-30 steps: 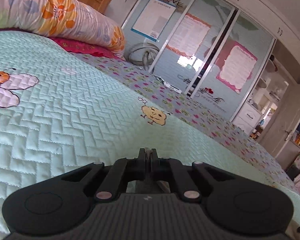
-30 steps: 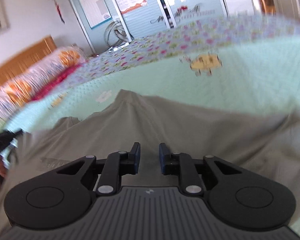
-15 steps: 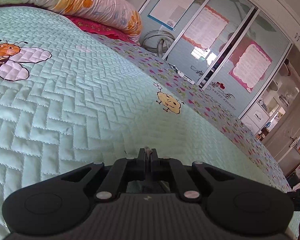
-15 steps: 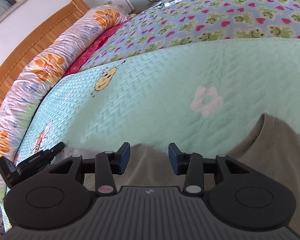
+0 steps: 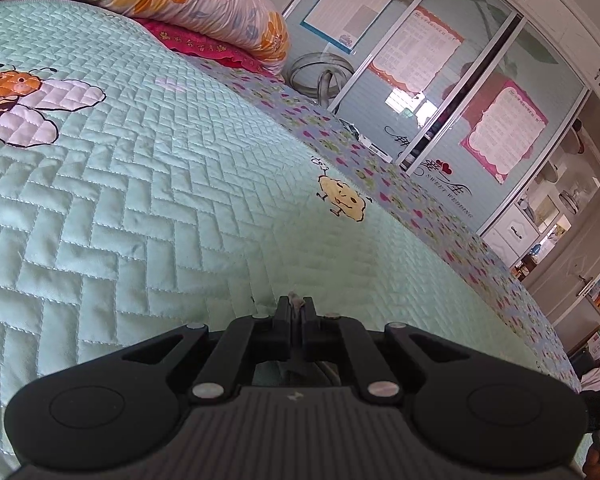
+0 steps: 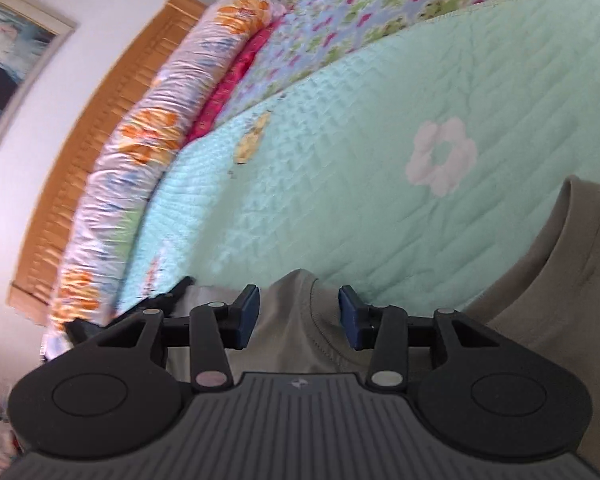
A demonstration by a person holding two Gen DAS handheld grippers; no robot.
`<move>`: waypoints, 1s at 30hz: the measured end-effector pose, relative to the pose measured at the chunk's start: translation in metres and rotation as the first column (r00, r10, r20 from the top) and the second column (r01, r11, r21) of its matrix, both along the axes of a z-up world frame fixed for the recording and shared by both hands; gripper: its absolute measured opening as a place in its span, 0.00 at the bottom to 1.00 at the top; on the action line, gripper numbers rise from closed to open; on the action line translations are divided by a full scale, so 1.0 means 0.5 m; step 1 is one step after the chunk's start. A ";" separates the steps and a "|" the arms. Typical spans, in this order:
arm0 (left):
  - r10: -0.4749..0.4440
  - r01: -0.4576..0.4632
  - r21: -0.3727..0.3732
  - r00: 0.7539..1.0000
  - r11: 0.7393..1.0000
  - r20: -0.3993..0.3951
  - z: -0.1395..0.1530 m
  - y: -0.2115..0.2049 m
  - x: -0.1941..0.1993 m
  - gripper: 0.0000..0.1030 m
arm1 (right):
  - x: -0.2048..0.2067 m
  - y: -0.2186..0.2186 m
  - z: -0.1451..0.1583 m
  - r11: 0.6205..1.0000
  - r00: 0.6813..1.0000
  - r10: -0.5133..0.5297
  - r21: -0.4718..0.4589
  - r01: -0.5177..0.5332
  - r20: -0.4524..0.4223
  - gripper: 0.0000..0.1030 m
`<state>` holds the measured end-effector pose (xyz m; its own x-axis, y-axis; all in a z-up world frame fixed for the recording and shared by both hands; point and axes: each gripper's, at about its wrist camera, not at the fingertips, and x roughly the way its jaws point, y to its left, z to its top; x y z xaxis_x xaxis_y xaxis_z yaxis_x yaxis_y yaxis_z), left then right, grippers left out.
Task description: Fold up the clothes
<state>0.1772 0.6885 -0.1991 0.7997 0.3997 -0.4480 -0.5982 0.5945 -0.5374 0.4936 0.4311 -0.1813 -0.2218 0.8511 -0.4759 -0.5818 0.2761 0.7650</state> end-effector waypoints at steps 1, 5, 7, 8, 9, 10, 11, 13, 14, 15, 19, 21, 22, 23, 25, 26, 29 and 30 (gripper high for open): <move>0.000 0.000 0.001 1.000 1.000 -0.001 0.000 0.000 0.000 0.03 | -0.005 -0.003 0.004 1.000 1.000 0.021 0.016 -0.021 -0.004 0.44; 0.001 -0.001 -0.004 1.000 1.000 -0.001 -0.001 0.001 -0.001 0.04 | -0.027 -0.005 0.020 0.995 0.996 0.086 0.040 -0.087 0.018 0.44; 0.001 -0.001 -0.007 1.000 1.000 0.000 -0.001 0.001 -0.001 0.04 | -0.036 -0.006 0.025 0.991 0.993 0.118 0.051 -0.120 0.027 0.44; 0.001 -0.001 -0.008 1.000 1.000 0.000 -0.001 0.001 -0.001 0.04 | -0.043 -0.007 0.029 0.989 0.990 0.135 0.047 -0.137 0.046 0.44; 0.002 -0.002 -0.010 1.000 1.000 0.000 -0.001 0.001 -0.001 0.04 | -0.050 -0.007 0.031 0.988 0.986 0.150 0.037 -0.153 0.066 0.44; 0.002 -0.002 -0.010 1.000 1.000 0.000 -0.001 0.001 -0.002 0.04 | -0.057 -0.006 0.032 0.986 0.983 0.164 0.023 -0.166 0.083 0.44; 0.002 -0.002 -0.009 1.000 1.000 -0.001 -0.001 0.001 -0.001 0.04 | -0.065 -0.004 0.031 0.984 0.979 0.177 0.004 -0.178 0.099 0.44; 0.001 -0.001 -0.008 1.000 1.000 -0.003 0.000 0.000 -0.001 0.04 | -0.081 0.003 0.030 0.983 0.972 0.182 -0.029 -0.180 0.151 0.44; 0.001 -0.001 -0.008 1.000 1.000 -0.004 0.000 0.000 -0.001 0.04 | -0.089 0.007 0.030 0.983 0.967 0.182 -0.044 -0.177 0.180 0.44; 0.000 0.000 -0.009 1.000 1.000 -0.005 0.000 0.000 -0.001 0.04 | -0.096 0.011 0.031 0.984 0.962 0.178 -0.053 -0.170 0.206 0.44; 0.000 0.000 -0.008 1.000 1.000 -0.008 0.003 -0.001 0.000 0.04 | -0.105 0.037 0.039 0.988 0.957 0.155 -0.041 -0.150 0.245 0.44; 0.000 0.000 -0.009 1.000 1.000 -0.007 0.003 0.000 0.000 0.04 | -0.106 0.053 0.038 0.988 0.963 0.154 -0.036 -0.150 0.223 0.44; 0.000 0.000 -0.011 1.000 1.000 -0.005 0.003 0.001 0.000 0.04 | -0.107 0.063 0.036 0.988 0.966 0.156 -0.041 -0.151 0.207 0.44; 0.003 -0.003 -0.012 1.000 1.000 -0.002 0.003 0.002 -0.001 0.04 | -0.109 0.071 0.033 0.988 0.968 0.154 -0.045 -0.149 0.197 0.44; 0.013 -0.013 -0.010 1.000 1.000 0.002 0.004 0.003 -0.003 0.04 | -0.106 0.074 0.031 0.992 0.974 0.123 -0.030 -0.120 0.190 0.30; 0.021 -0.021 -0.008 1.000 1.000 0.004 0.005 0.004 -0.005 0.04 | -0.103 0.071 0.032 0.995 0.976 0.100 -0.015 -0.099 0.195 0.20; 0.057 -0.057 0.001 0.998 0.998 0.011 0.008 0.007 -0.011 0.04 | -0.084 0.060 0.039 1.000 0.975 -0.008 0.020 0.003 0.223 0.01; 0.070 -0.070 0.004 0.997 0.998 0.013 0.009 0.008 -0.014 0.04 | -0.072 0.058 0.041 0.999 0.973 -0.051 0.023 0.047 0.226 0.01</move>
